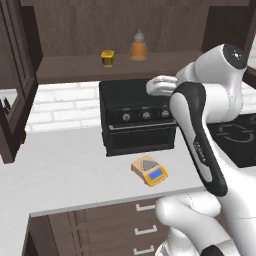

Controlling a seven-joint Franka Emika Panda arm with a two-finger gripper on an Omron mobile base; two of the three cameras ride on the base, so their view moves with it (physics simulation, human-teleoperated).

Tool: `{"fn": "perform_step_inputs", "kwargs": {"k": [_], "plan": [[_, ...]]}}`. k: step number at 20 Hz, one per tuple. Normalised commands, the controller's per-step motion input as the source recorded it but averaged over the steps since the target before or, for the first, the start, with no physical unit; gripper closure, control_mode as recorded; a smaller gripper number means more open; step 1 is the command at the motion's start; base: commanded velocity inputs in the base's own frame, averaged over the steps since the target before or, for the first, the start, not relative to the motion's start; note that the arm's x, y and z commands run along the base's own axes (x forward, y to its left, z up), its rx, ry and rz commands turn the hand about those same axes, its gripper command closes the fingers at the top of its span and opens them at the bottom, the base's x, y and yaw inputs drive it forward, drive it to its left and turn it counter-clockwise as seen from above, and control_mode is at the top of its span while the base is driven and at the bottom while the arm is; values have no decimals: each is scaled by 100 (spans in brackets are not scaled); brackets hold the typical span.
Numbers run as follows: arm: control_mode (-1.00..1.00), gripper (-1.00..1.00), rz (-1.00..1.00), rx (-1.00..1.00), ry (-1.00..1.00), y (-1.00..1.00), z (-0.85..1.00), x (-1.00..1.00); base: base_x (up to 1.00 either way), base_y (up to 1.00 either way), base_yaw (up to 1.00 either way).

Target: Pick the canned food and place it on the digital scale for weighing, and close the cabinet.

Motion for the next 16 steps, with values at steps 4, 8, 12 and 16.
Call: {"fn": "perform_step_inputs", "kwargs": {"k": [4, 8, 12, 16], "plan": [[-100, -100, 0, 6, 1, 32, 33, 27, 0, 0, 0], [-100, -100, -2, -12, 13, 41, 36, 47, 0, 0, 0], [-100, -100, 0, -23, 8, 43, 26, 53, 0, 0, 0], [-100, -100, 0, -21, 0, 31, 14, 55, 0, 0, 0]]}}
